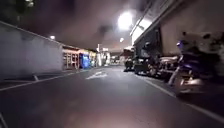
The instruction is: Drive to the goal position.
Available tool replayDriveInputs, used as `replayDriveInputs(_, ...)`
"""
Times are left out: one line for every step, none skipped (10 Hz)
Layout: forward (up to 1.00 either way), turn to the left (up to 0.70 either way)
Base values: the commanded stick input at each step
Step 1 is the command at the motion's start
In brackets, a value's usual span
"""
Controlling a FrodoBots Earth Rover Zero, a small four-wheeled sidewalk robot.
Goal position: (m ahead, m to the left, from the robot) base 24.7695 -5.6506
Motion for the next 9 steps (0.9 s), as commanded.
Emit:
replayDriveInputs(0.45, 0.00)
replayDriveInputs(0.45, 0.00)
replayDriveInputs(0.45, 0.00)
replayDriveInputs(0.45, 0.00)
replayDriveInputs(0.45, 0.00)
replayDriveInputs(0.45, 0.00)
replayDriveInputs(0.45, 0.00)
replayDriveInputs(0.45, 0.00)
replayDriveInputs(0.45, 0.00)
